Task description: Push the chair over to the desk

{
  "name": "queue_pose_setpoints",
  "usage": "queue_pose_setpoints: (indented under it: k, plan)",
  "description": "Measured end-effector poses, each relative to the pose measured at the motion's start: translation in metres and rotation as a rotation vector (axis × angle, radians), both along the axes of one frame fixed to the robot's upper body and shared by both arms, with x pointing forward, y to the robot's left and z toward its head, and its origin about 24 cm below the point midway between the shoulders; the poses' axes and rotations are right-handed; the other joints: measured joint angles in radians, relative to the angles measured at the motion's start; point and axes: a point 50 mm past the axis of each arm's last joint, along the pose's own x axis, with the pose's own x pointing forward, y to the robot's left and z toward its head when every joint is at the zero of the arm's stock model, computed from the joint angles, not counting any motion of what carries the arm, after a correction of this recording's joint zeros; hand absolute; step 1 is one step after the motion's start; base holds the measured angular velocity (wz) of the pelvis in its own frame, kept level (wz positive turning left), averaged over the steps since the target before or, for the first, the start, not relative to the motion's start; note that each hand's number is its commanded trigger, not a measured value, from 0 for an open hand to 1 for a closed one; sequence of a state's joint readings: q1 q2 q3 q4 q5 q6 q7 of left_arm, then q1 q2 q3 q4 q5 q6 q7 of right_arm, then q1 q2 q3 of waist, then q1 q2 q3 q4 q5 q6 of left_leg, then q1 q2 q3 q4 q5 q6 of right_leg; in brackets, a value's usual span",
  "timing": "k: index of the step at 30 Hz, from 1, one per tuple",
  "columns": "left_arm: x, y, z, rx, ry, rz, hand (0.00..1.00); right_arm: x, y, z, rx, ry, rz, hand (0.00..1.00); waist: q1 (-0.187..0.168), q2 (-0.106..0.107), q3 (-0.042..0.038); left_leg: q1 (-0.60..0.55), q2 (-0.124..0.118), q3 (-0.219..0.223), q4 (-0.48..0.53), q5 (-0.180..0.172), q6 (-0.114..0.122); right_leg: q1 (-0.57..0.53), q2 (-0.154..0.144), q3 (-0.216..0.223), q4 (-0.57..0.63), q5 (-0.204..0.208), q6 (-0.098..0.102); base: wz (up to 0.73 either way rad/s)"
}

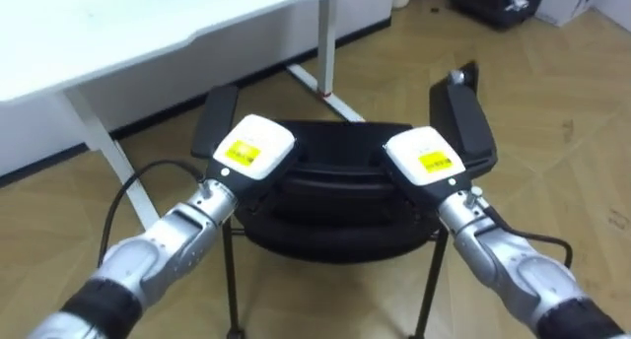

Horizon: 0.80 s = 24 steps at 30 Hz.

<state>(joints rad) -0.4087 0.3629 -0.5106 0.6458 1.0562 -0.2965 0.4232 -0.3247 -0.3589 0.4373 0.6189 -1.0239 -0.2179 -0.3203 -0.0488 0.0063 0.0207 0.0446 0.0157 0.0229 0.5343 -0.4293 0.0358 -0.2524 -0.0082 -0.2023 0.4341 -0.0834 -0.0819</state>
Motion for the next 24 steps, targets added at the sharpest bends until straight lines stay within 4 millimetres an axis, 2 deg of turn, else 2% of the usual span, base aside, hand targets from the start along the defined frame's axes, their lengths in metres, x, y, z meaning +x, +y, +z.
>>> queue_pose_setpoints:
  k: [1, 2, 4, 7, 9, 10, 11, 12, 13, 14, 16, 17, 18, 19, 20, 22, 24]
  plan:
    - [0.000, -0.001, -0.002, 0.003, 0.008, 0.012, 1.00, 0.001, 0.001, 0.000, -0.005, 0.013, 0.000, 1.00, 0.003, -0.003, 0.0023, -0.008, 0.029, 0.028, 0.072, 0.008, -0.014, 0.021, -0.005, -0.024, 0.033, -0.037, -0.004, 0.26]
    - [0.000, -0.001, -0.003, 0.004, 0.016, 0.015, 1.00, 0.001, 0.000, -0.001, -0.007, 0.019, -0.001, 1.00, 0.003, -0.003, 0.0037, -0.010, 0.039, 0.033, 0.107, 0.015, -0.027, 0.037, -0.008, -0.038, 0.043, -0.056, -0.009, 0.41]
    - [-0.001, -0.001, -0.003, 0.007, 0.014, 0.014, 1.00, 0.000, 0.001, -0.003, -0.001, 0.024, 0.003, 1.00, -0.002, -0.012, 0.0112, -0.033, 0.095, 0.085, 0.221, 0.052, -0.074, 0.083, -0.005, -0.075, 0.070, -0.118, -0.021, 0.52]
    - [0.000, -0.002, -0.001, 0.008, -0.019, 0.021, 1.00, 0.001, 0.000, -0.001, 0.007, 0.007, -0.005, 1.00, 0.003, -0.027, 0.0168, -0.085, 0.131, 0.101, 0.308, 0.106, -0.089, 0.120, -0.003, -0.109, 0.057, -0.158, -0.034, 0.43]
    - [0.000, -0.004, -0.002, 0.004, -0.035, 0.027, 1.00, 0.002, -0.001, -0.001, 0.010, 0.001, -0.010, 1.00, 0.005, -0.040, 0.0243, -0.143, 0.143, 0.107, 0.313, 0.102, -0.091, 0.158, -0.011, -0.135, 0.026, -0.168, -0.037, 0.33]
    - [-0.002, -0.004, -0.004, -0.004, -0.038, 0.031, 1.00, 0.001, -0.001, -0.002, 0.010, 0.002, -0.011, 1.00, 0.006, -0.050, 0.0273, -0.192, 0.147, 0.109, 0.278, 0.102, -0.091, 0.187, -0.016, -0.149, -0.001, -0.171, -0.036, 0.30]
    - [-0.003, -0.004, -0.005, -0.005, -0.037, 0.032, 1.00, -0.001, -0.002, -0.004, 0.010, 0.006, -0.012, 1.00, 0.005, -0.055, 0.0249, -0.216, 0.147, 0.114, 0.247, 0.103, -0.093, 0.200, -0.018, -0.158, -0.018, -0.171, -0.036, 0.27]
    - [-0.006, -0.005, -0.007, -0.006, -0.039, 0.031, 1.00, -0.003, -0.003, -0.006, 0.013, 0.007, -0.015, 1.00, 0.007, -0.064, 0.0205, -0.251, 0.148, 0.130, 0.149, 0.111, -0.092, 0.223, -0.020, -0.162, -0.051, -0.170, -0.032, 0.15]
    - [-0.009, -0.006, -0.009, -0.008, -0.044, 0.028, 1.00, -0.005, -0.003, -0.008, 0.015, 0.010, -0.017, 1.00, 0.015, -0.069, 0.0168, -0.268, 0.147, 0.153, 0.023, 0.146, -0.097, 0.247, -0.020, -0.164, -0.078, -0.169, -0.028, 0.08]
    - [-0.011, -0.006, -0.009, -0.010, -0.045, 0.029, 1.00, -0.006, -0.003, -0.009, 0.014, 0.008, -0.017, 1.00, 0.016, -0.069, 0.0155, -0.277, 0.146, 0.165, -0.036, 0.175, -0.094, 0.260, -0.019, -0.168, -0.091, -0.170, -0.026, 0.08]
    - [-0.014, -0.008, -0.010, -0.017, -0.048, 0.032, 1.00, -0.009, -0.004, -0.010, 0.002, -0.007, -0.015, 1.00, 0.015, -0.062, 0.0072, -0.303, 0.128, 0.167, -0.199, 0.336, -0.078, 0.298, -0.010, -0.185, -0.128, -0.175, -0.012, 0.08]
    - [-0.015, -0.008, -0.010, -0.017, -0.049, 0.036, 1.00, -0.009, -0.004, -0.009, -0.002, -0.010, -0.013, 1.00, 0.015, -0.057, 0.0045, -0.301, 0.124, 0.165, -0.218, 0.370, -0.069, 0.305, -0.008, -0.184, -0.132, -0.178, -0.007, 0.03]
    - [-0.017, -0.008, -0.011, -0.015, -0.047, 0.042, 1.00, -0.010, -0.004, -0.010, -0.007, -0.014, -0.012, 1.00, 0.012, -0.053, -0.0105, -0.290, 0.107, 0.151, -0.249, 0.421, -0.058, 0.315, -0.008, -0.184, -0.145, -0.183, 0.002, 0.09]
    - [-0.017, -0.008, -0.009, -0.013, -0.049, 0.044, 1.00, -0.010, -0.003, -0.009, -0.007, -0.022, -0.010, 1.00, 0.011, -0.058, -0.0130, -0.276, 0.087, 0.138, -0.267, 0.459, -0.055, 0.326, -0.016, -0.181, -0.147, -0.188, 0.013, 0.13]
    - [-0.016, -0.008, -0.008, -0.011, -0.052, 0.044, 1.00, -0.010, -0.003, -0.008, -0.008, -0.026, -0.011, 1.00, 0.011, -0.062, -0.0162, -0.271, 0.078, 0.137, -0.268, 0.459, -0.054, 0.327, -0.023, -0.183, -0.148, -0.191, 0.019, 0.16]
    - [-0.012, -0.008, -0.003, 0.000, -0.058, 0.044, 1.00, -0.008, -0.001, -0.006, -0.007, -0.039, -0.021, 1.00, 0.024, -0.074, -0.0135, -0.259, 0.058, 0.139, -0.269, 0.456, -0.049, 0.337, -0.042, -0.185, -0.146, -0.196, 0.028, 0.11]
    - [-0.009, -0.007, -0.002, 0.008, -0.058, 0.046, 1.00, -0.006, 0.001, -0.004, -0.010, -0.045, -0.018, 1.00, 0.031, -0.076, -0.0121, -0.252, 0.052, 0.140, -0.269, 0.443, -0.047, 0.346, -0.048, -0.187, -0.146, -0.197, 0.032, 0.09]
